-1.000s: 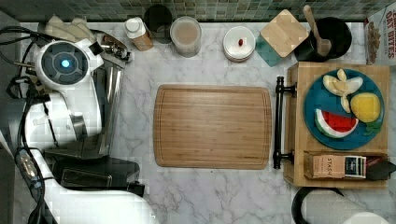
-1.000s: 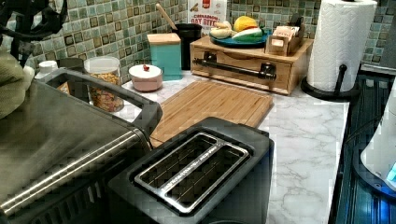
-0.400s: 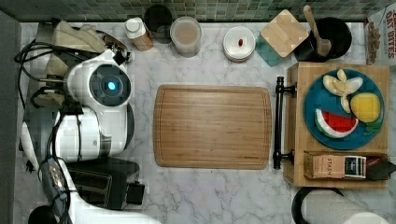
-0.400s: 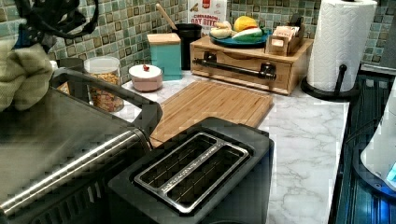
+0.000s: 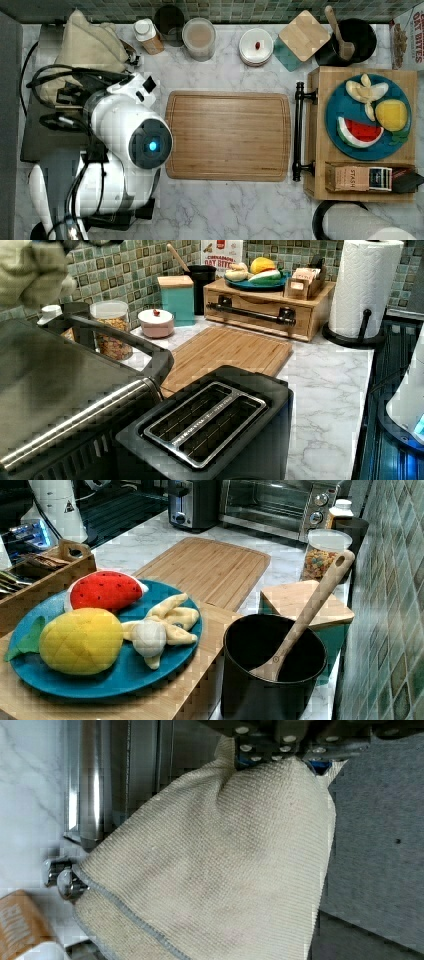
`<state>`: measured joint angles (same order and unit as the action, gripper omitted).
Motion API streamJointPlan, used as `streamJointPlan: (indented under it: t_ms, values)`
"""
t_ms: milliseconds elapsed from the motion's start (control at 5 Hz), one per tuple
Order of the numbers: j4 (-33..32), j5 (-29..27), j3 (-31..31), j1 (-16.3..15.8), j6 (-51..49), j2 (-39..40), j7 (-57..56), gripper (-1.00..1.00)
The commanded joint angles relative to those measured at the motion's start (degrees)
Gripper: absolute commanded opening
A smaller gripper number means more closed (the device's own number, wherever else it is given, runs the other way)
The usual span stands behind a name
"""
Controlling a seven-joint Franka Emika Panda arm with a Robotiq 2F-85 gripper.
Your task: Pick up the towel.
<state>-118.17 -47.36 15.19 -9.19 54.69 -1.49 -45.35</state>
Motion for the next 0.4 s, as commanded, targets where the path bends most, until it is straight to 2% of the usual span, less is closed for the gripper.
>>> streamJointPlan:
  t_ms: [200,400]
  values:
    - [3.38,28.51,-2.56,6.94,-6.26,-5.61,25.59,-1.0]
    - [0.23,34.92,-5.65,10.04,-5.83,-8.04,35.95,-1.0]
